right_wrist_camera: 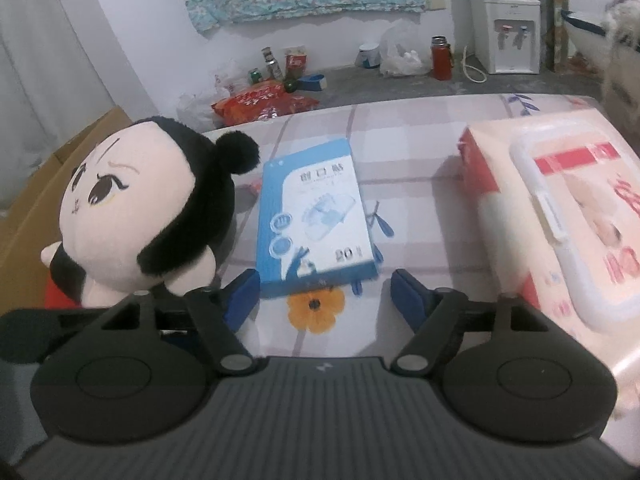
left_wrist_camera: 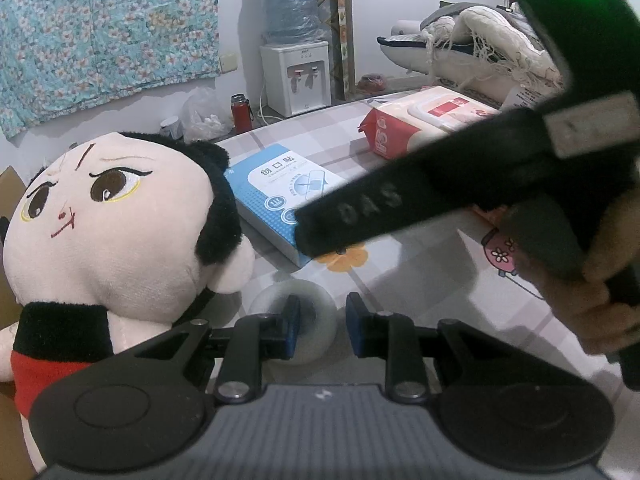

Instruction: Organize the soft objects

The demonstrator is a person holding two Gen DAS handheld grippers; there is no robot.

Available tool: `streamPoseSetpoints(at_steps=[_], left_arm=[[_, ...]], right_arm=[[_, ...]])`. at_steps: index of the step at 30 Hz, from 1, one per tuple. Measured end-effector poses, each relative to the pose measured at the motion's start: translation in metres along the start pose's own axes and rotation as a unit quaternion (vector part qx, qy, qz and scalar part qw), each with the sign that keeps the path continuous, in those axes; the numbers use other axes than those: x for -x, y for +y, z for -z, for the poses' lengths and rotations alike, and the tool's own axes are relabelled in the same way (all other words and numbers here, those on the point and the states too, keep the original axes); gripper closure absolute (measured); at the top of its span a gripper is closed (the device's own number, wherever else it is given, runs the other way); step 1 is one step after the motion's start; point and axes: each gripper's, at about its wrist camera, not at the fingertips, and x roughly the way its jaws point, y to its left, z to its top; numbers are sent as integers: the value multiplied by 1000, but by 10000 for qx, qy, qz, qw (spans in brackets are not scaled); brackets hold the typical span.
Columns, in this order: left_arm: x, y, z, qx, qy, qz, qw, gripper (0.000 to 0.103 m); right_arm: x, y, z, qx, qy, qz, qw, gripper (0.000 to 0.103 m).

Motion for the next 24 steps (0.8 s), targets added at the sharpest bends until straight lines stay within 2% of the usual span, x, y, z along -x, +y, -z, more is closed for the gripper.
streamPoseSetpoints(at_steps=[1, 3, 11, 12, 13, 14, 21, 24], left_arm=[[0, 0, 0, -4, -1, 2, 10000, 77], [-1, 1, 0, 1, 2, 3, 10000, 77], [-2, 1, 0, -24, -22, -16, 10000, 77], [-2, 1, 1, -20, -22, -15, 10000, 77], [-2, 1, 1, -20, -22, -14, 10000, 77], [-2, 1, 1, -28, -19, -10, 10000, 77], [0, 1, 2, -27, -40, -7, 10000, 77], [1, 0, 5, -202, -101, -16, 9997, 76]], right_arm=[[-2, 1, -2, 54, 11, -70, 10000, 22], [-9, 4, -5, 327, 30, -129, 9994, 18], [-27, 13, -14, 966, -10, 227, 9951, 15], [-28, 14, -14, 1055, -28, 259, 9941, 16], [-28, 15, -13, 1154, -47, 328, 9928, 31], [-28, 19, -11, 1344, -96, 523, 9895, 31], [-15, 15, 2, 1297, -105, 677, 9892, 32], [-7, 13, 12, 1335, -120, 667, 9887, 32]])
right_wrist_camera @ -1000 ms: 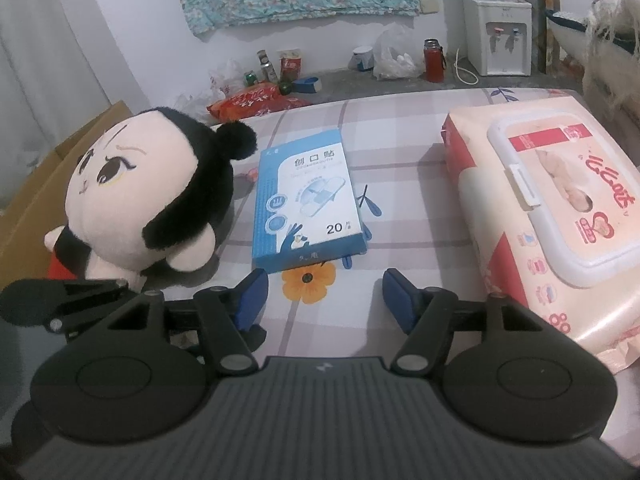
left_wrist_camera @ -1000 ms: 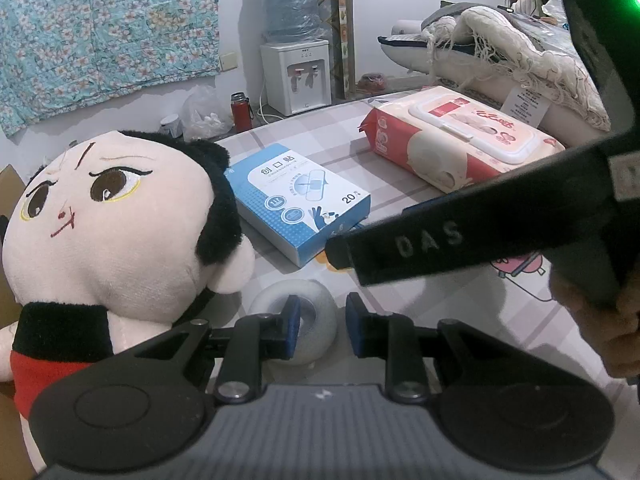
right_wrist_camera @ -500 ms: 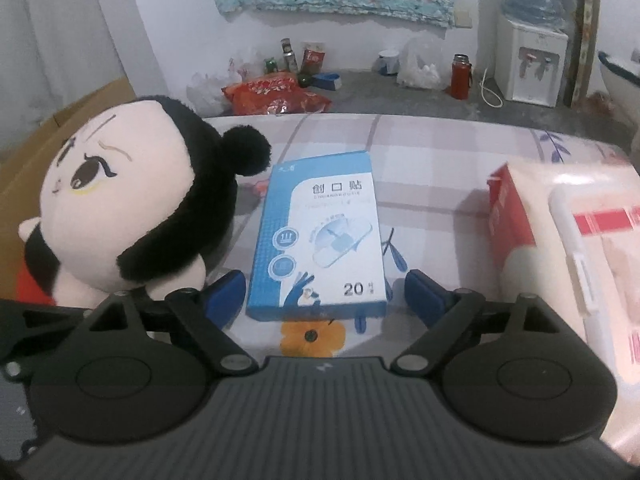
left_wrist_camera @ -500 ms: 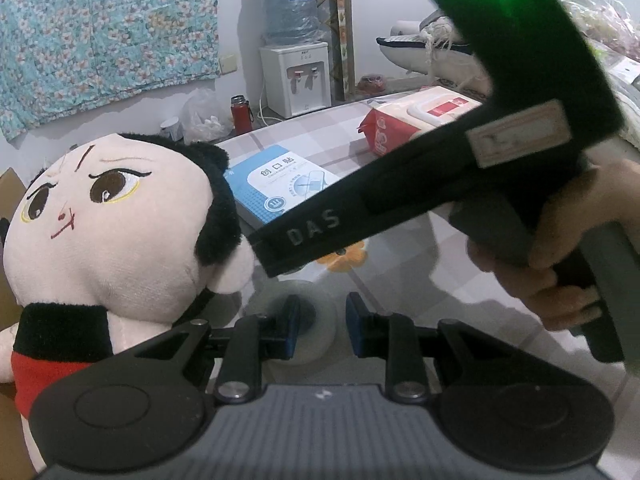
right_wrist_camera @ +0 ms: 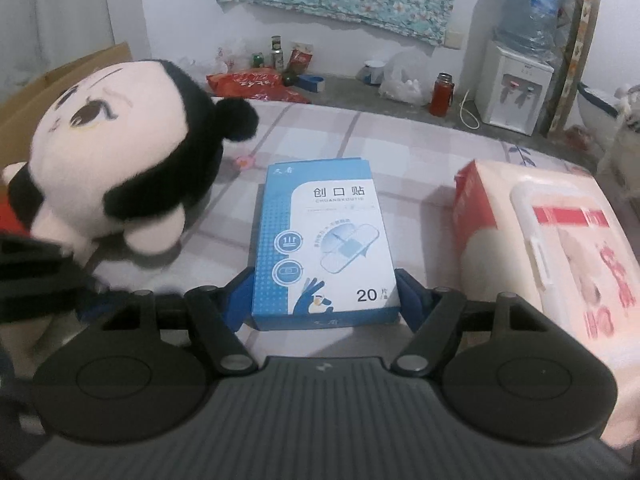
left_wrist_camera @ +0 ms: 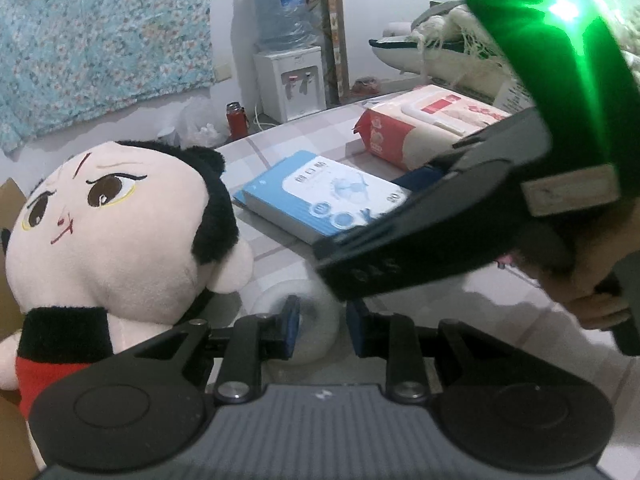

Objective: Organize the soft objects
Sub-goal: 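Lift the tape roll with the left tool while the right tool lifts the bandage box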

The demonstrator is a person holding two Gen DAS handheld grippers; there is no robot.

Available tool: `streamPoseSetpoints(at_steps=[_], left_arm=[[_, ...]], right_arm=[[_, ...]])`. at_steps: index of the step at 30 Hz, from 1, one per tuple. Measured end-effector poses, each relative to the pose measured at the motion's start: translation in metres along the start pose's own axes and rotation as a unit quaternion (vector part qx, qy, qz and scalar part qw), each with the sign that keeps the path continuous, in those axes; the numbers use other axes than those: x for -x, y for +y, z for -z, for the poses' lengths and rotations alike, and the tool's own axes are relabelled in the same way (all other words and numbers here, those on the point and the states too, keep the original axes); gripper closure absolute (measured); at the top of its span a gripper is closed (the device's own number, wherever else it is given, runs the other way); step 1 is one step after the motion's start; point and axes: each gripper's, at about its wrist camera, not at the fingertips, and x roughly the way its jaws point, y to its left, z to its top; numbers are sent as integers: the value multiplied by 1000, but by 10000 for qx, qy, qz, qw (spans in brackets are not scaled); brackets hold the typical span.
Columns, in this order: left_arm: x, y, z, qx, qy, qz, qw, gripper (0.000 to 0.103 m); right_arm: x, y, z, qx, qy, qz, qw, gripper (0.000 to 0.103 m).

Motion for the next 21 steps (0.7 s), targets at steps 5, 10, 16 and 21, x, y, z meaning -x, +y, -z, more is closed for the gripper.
streamPoseSetpoints(at_steps=[5, 10, 16, 21], left_arm=[[8, -2, 7, -73, 25, -96, 9999, 76], [22, -12, 20, -341, -15, -301, 9990, 80], [33, -15, 27, -316, 39, -358, 9989, 84], [42, -10, 36, -41, 78, -307, 9995, 84]], right_arm=[[22, 3, 22, -125, 10, 64, 9999, 32], [49, 9, 47, -151, 119, 89, 9998, 32], [90, 6, 86, -160, 154, 141, 9997, 32], [120, 2, 113, -208, 187, 168, 9995, 31]])
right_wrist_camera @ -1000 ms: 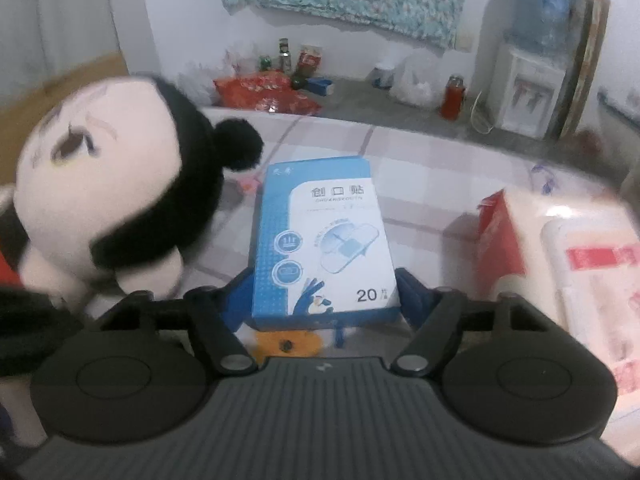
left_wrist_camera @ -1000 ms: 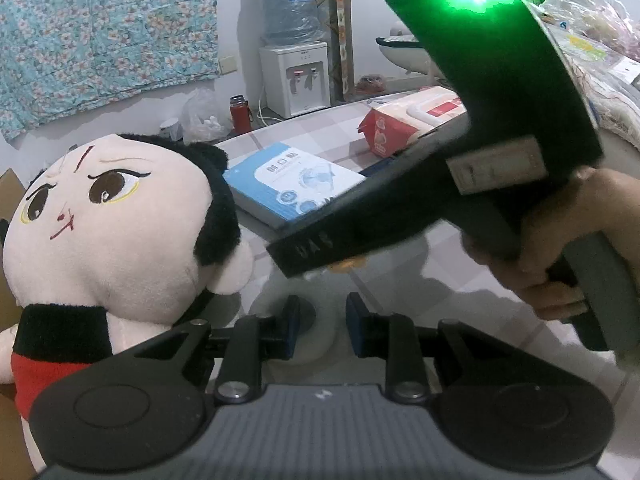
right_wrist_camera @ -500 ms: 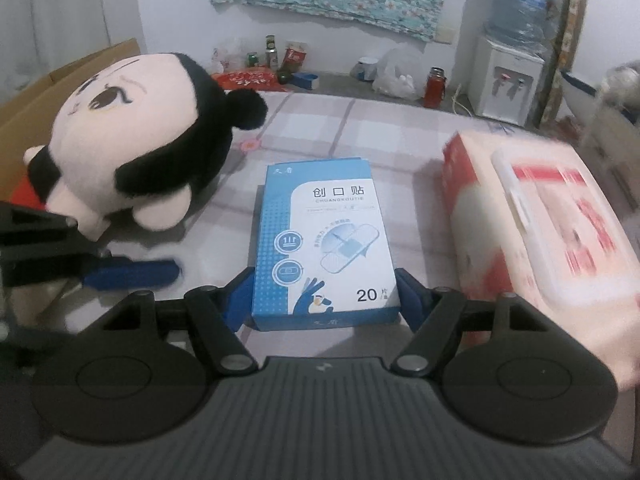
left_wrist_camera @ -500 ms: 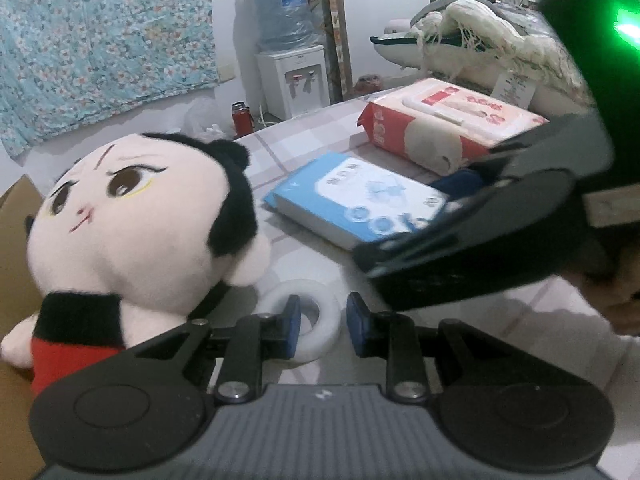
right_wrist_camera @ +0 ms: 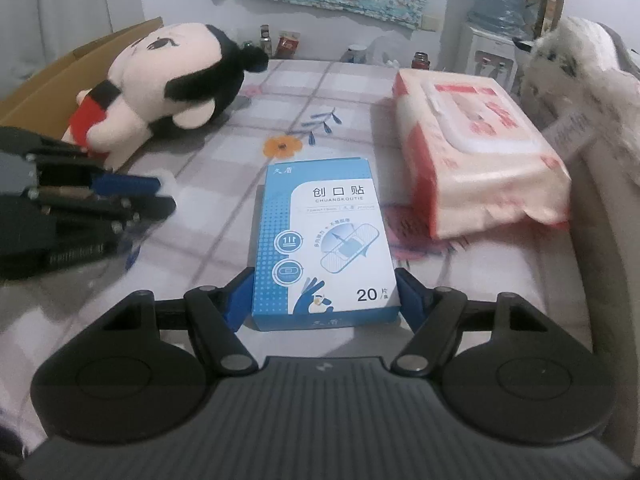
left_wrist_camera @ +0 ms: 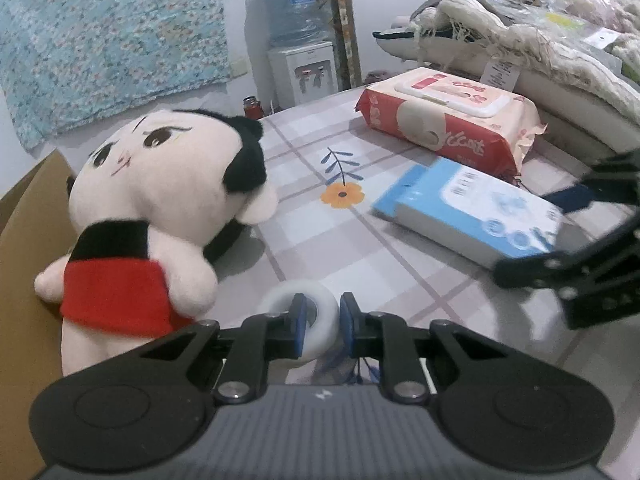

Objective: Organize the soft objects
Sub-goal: 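Lift the tape roll with the left tool while the right tool lifts the bandage box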

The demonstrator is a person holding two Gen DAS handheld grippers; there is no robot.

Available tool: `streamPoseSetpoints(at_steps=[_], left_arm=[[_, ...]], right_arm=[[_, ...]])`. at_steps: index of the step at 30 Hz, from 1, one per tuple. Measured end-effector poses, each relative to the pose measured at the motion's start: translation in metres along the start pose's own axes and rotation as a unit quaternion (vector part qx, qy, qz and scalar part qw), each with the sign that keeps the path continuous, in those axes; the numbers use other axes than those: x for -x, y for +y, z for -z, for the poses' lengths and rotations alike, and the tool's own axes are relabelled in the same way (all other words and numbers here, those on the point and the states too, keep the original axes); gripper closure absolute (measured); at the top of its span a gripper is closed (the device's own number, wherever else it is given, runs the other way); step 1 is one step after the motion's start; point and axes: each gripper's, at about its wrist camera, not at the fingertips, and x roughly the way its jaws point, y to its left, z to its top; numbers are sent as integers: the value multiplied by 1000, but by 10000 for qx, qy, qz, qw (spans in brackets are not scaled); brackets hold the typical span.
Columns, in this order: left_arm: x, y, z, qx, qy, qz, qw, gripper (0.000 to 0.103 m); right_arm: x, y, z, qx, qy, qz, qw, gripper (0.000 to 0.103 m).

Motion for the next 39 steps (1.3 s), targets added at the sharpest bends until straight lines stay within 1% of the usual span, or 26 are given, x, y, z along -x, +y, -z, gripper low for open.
streamPoseSetpoints(at_steps=[4, 8, 14, 18, 21, 23, 27, 30, 37, 38, 39], left_arm=[[10, -2, 11, 224, -28, -26, 9997, 85], [19, -8, 20, 210, -70, -48, 9997, 85], [28, -12, 28, 190, -139, -47, 9997, 87], [37, -14, 32, 232, -392, -133, 9989, 87], [44, -13, 32, 253, -472, -90, 9985, 87], [46, -12, 33, 245, -459, -49, 9986, 87], [45, -12, 35, 229, -410, -29, 9989, 87], [43, -9, 34, 393, -315, 74, 9987, 87], [37, -14, 32, 359, -283, 89, 9989, 87], [37, -14, 31, 365, -282, 100, 9989, 87], [37, -15, 31, 372, -280, 112, 9989, 87]], right_arm=[[17, 2, 17, 79, 44, -82, 9999, 31], [29, 5, 25, 86, 26, -149, 9998, 31], [32, 7, 28, 101, -36, -112, 9999, 30], [29, 7, 25, 31, -71, -99, 9999, 29], [30, 3, 25, -94, -107, -151, 9998, 29], [30, 0, 24, -198, -134, -204, 9995, 27], [27, -4, 21, -355, -123, -192, 9991, 20], [22, -6, 17, -458, -127, -150, 9988, 18], [9, -2, 8, -203, -94, 1, 9998, 18], [8, 1, 8, -110, -85, 29, 9999, 19], [8, 4, 9, -7, -95, 53, 9999, 23]])
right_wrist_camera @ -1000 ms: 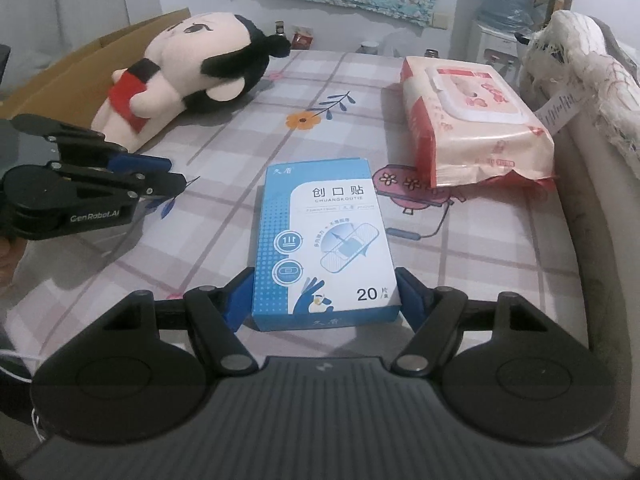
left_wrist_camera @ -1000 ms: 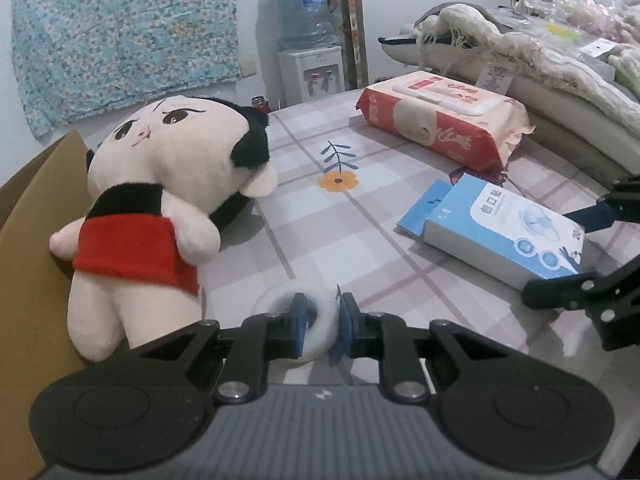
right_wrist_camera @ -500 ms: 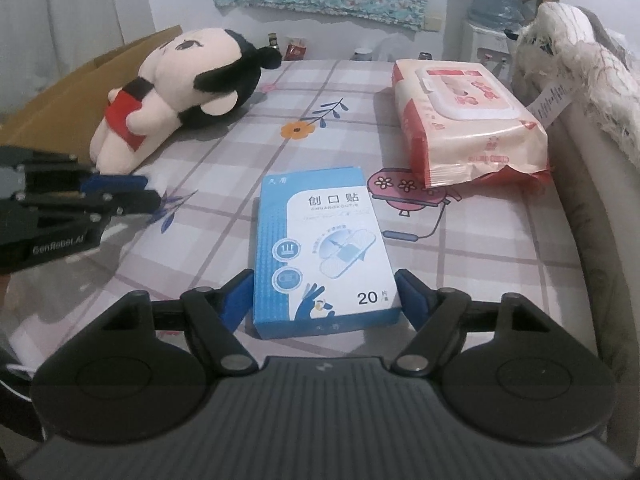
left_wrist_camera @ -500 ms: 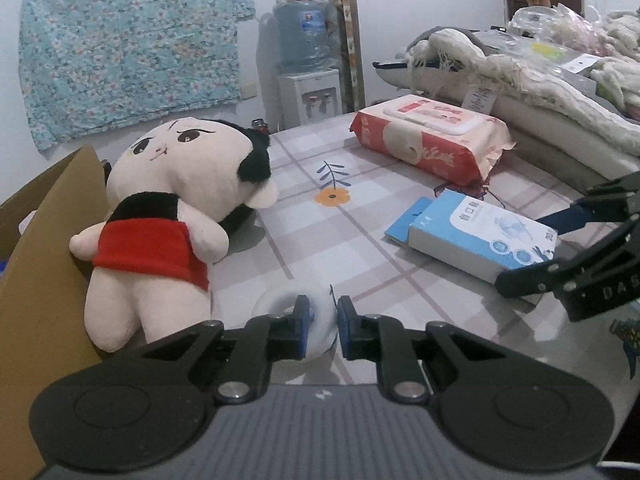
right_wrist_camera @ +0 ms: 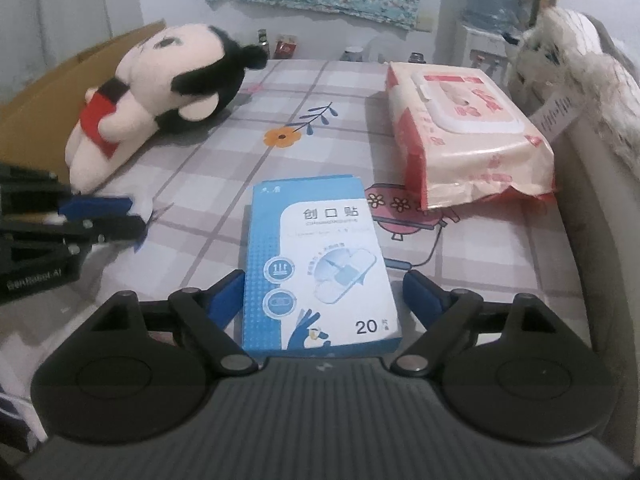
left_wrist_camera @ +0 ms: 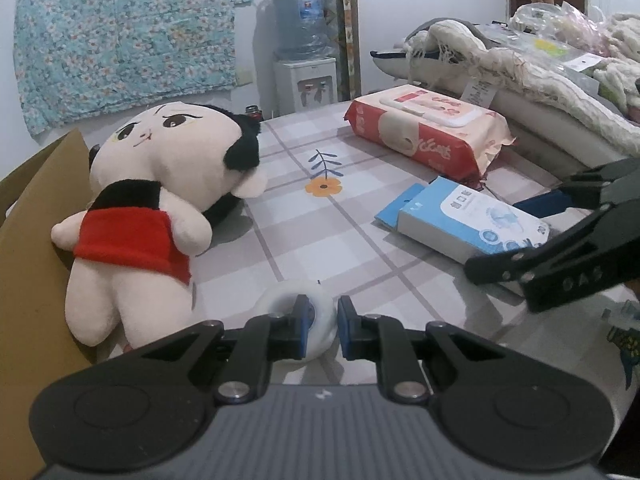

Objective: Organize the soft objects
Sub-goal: 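Lift the tape roll with the left tool while the right tool lifts the bandage box, then carry the tape roll and bandage box with both tools to the cardboard box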

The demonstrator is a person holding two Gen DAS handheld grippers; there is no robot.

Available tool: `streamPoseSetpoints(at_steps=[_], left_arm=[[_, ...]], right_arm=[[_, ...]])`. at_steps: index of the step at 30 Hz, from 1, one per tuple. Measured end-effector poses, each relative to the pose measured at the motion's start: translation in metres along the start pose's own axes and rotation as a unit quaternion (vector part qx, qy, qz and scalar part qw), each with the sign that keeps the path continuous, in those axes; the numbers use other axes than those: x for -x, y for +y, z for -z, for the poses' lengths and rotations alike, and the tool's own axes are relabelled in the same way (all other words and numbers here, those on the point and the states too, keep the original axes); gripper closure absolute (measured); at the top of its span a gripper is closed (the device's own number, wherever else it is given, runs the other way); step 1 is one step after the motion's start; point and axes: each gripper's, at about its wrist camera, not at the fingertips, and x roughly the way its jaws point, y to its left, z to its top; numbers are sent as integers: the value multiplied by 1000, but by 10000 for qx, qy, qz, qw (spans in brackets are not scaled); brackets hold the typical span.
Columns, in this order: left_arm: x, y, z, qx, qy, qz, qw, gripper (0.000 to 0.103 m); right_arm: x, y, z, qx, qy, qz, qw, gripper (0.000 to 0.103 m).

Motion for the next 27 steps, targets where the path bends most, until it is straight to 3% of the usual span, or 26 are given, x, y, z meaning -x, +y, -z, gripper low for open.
streamPoseSetpoints(at_steps=[1, 6, 9, 14, 16, 22, 27], left_arm=[[0, 0, 0, 4, 1, 9, 10000, 87], [2, -4, 0, -64, -7, -3, 10000, 87], [7, -7, 0, -110, -45, -1, 9999, 87], [35, -4, -3, 33, -293, -72, 9995, 87], [51, -2, -7, 39, -464, -94, 9989, 87], [118, 25, -19, 22, -997, -577, 9933, 87], [168, 87, -13, 264, -1013, -1336, 9855, 87]], right_arm=[[1, 2, 1, 70, -68, -35, 9999, 31], [6, 4, 4, -2, -198, 97, 9998, 32], [20, 4, 9, -103, -490, 170, 9986, 32], [43, -8, 10, -542, -710, -145, 9959, 32], [56, -10, 7, -761, -839, -435, 9926, 32], [96, 29, -37, -493, -1363, -1180, 9824, 32], [104, 90, -97, -137, -1653, -1997, 9657, 32]])
